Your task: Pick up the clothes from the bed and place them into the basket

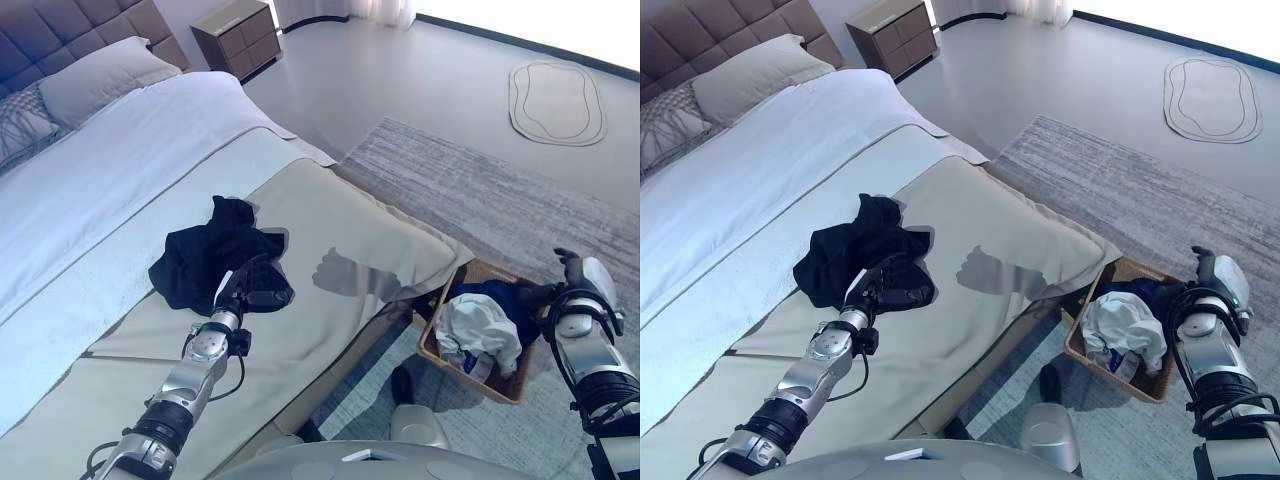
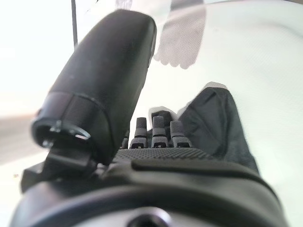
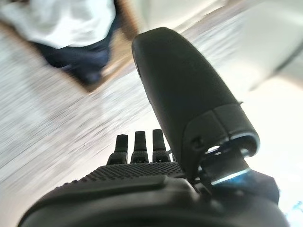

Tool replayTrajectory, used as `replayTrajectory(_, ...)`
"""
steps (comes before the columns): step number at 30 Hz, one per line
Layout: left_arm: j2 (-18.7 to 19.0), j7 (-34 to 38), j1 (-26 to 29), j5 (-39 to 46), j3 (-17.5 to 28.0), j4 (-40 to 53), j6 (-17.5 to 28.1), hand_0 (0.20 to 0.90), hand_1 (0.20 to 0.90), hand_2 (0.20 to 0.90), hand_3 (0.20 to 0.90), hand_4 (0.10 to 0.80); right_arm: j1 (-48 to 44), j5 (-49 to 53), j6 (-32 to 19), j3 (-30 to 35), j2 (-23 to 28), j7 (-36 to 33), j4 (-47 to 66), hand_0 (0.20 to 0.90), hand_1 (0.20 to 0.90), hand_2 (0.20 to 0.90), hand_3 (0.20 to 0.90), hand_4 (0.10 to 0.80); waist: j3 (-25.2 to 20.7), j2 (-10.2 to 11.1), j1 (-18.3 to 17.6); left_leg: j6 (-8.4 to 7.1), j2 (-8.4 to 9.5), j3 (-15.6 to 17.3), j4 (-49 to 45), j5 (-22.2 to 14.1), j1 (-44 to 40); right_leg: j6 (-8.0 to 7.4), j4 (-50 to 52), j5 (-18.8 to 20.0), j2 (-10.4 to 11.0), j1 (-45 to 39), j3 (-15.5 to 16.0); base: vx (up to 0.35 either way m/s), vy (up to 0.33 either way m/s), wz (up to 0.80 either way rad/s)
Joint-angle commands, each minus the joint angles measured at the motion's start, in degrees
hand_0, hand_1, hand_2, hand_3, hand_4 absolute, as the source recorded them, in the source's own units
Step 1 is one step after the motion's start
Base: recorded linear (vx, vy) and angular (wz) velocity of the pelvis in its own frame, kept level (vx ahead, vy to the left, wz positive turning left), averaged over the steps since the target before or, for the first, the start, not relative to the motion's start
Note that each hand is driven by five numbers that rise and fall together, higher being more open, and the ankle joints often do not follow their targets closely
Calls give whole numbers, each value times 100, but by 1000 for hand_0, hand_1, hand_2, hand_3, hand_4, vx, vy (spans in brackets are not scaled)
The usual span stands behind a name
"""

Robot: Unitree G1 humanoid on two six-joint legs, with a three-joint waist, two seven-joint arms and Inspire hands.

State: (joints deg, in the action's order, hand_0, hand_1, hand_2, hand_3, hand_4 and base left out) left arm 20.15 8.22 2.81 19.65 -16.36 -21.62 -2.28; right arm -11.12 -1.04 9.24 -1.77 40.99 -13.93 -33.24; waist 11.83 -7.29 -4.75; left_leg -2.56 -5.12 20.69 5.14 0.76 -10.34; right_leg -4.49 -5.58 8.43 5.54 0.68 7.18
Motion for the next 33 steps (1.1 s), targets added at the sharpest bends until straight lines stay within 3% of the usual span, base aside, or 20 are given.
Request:
replayTrajectory(1, 246, 239, 158, -15, 406, -12, 452, 900, 900, 900, 900, 800, -675, 88, -898, -262, -160, -23, 478, 900, 900, 900, 900, 800, -286, 430, 219, -80, 101, -707, -164, -224, 276, -1, 157, -676, 20, -520, 438, 16, -5, 23)
replayTrajectory(5, 215, 202, 5, 76, 502, -53, 452, 900, 900, 900, 900, 800, -884, -149, -1233, -440, -291, -72, 678, 900, 900, 900, 900, 800, -274, 498, 450, -72, 141, -948, -220, -223, 343, 48, 243, -769, 76, -592, 595, 16, -7, 31)
replayTrajectory(13, 278, 53, -326, 222, 811, -76, 576, 900, 900, 900, 900, 800, -1494, 128, -1120, -837, -366, 17, 811, 900, 900, 900, 900, 800, -237, 512, 928, -78, 226, -1370, -71, -71, 493, 124, 254, -881, 97, -747, 950, 53, 11, 41)
replayTrajectory(18, 317, -193, -439, 129, 935, -215, 710, 900, 900, 900, 900, 800, -1986, 528, -961, -939, -441, -281, 915, 900, 900, 900, 900, 800, -173, 548, 1099, -140, 135, -937, -121, 61, 626, 111, 309, -863, 226, -752, 1440, 34, 123, 62)
replayTrajectory(24, 501, -258, -558, 238, 918, -54, 719, 900, 900, 900, 900, 800, -2858, 761, -674, -1207, -451, -571, 425, 900, 900, 900, 900, 800, -64, 554, 1487, 73, 306, -995, -363, -158, 619, -2, 845, -1046, 575, -829, 1765, 120, 166, 29)
replayTrajectory(25, 513, -264, -568, 240, 922, -38, 712, 900, 900, 900, 900, 800, -2864, 749, -669, -1207, -462, -591, 420, 900, 900, 900, 900, 800, -67, 549, 1497, 86, 311, -999, -364, -160, 618, 4, 916, -1077, 582, -828, 1770, 204, 161, 14)
replayTrajectory(26, 650, -382, -628, 196, 922, 83, 680, 900, 900, 900, 900, 800, -2902, 422, -710, -1198, -527, -878, 402, 900, 900, 900, 900, 800, -79, 501, 1557, 221, 376, -1078, -399, -206, 624, 28, 1730, -1219, 646, -672, 1729, 201, 121, 17)
replayTrajectory(28, 787, -422, -587, 99, 818, 184, 625, 900, 900, 900, 900, 800, -2917, 434, -654, -1188, -486, -1099, 432, 900, 900, 900, 900, 800, 2, 471, 1530, 303, 434, -1310, -551, -266, 645, -18, 2497, -1058, 689, -220, 1453, 215, 40, 24)
replayTrajectory(31, 855, -272, -222, 293, 620, 209, 641, 900, 900, 900, 900, 800, -3240, 333, -304, -1307, -462, -1001, 247, 900, 900, 900, 900, 800, 182, 448, 1428, 227, 419, -1615, -684, -288, 768, -4, 1830, -930, 601, 139, 1065, 12, -130, 57)
replayTrajectory(33, 891, -180, 70, 357, 504, 341, 575, 900, 900, 900, 900, 800, -3389, 168, -15, -1420, -359, -884, 251, 900, 900, 900, 900, 800, 327, 448, 1338, 263, 441, -1830, -837, -348, 984, -21, 1687, -967, 474, 319, 669, -88, -186, 46)
